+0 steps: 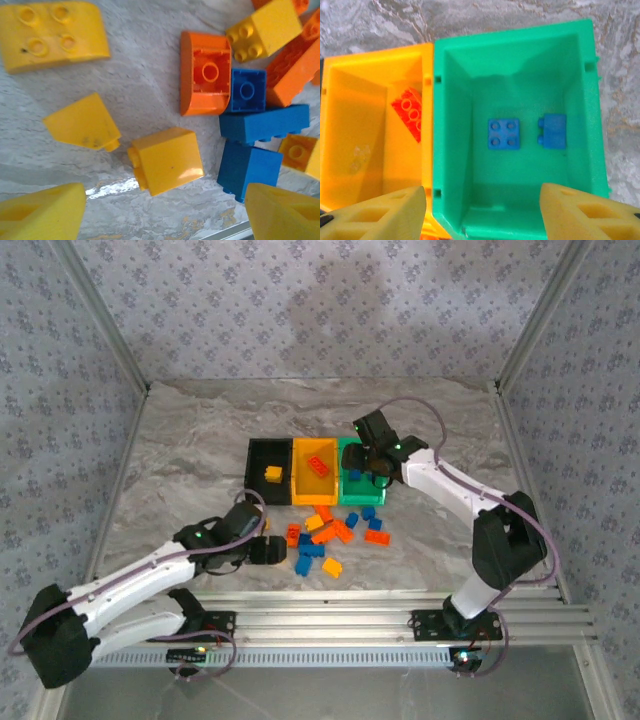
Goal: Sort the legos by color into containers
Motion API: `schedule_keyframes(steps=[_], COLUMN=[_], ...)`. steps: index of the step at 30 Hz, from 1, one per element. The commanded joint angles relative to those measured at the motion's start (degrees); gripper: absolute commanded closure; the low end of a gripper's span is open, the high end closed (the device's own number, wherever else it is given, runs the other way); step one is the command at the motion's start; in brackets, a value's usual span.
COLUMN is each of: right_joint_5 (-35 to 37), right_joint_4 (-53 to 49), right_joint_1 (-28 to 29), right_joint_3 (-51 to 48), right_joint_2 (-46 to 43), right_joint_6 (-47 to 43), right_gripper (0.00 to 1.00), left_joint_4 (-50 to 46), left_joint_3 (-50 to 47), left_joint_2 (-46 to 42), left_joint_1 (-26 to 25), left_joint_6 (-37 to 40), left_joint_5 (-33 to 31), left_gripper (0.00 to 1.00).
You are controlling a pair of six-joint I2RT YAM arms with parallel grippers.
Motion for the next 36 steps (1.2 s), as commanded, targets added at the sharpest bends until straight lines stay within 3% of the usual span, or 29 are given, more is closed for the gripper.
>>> schedule_keyframes(steps=[1,5,15,18,27,32,36], right_joint_5=[-0.12,-0.16,0.74,0.93,0.83,0.39,-0.38], right_joint_4=[0.83,0.87,0.51,0.25,-0.11,0.52,0.75], right_joint_1=[-0.05,-0.23,-0.33,-0.43,-1.15,-1.12,-0.72], right_joint_3=[-4.13,-6.08,-8.17,-8.49,-10.72,-12.53,-15.25], right_joint_2=[-3.32,-5.56,-9.61,-10.12,-12.97,-14.98,-17.02], right_joint_6=[2.32,2.41,2.4,2.68,3.53,4.18,4.92], right_gripper=[0.36,0.36,0.36,0.37,0.38,0.39,0.39], left_joint_4=[2.43,3.85,13.98,14.75,10.1,4.62,2.52], left_joint_3=[1.01,1.22,-0.71,-0.35,-1.3,1.61,7.62], left_joint_2=[3.39,8.61,17.24,18.01,12.68,5.84,4.62], left_joint_1=[-4.42,-6.79,-6.88,-6.88,-6.88,-6.65,-1.09], left_joint_6=[-0.36,-0.15,1.21,1.77,0.03,-0.33,2.57], left_joint_5=[-6.16,-10.32,-12.39,-12.09,-10.83,-12.82,-12.08], left_gripper=[0.17,0.19,0.27,0.36,0.55,0.59,0.61])
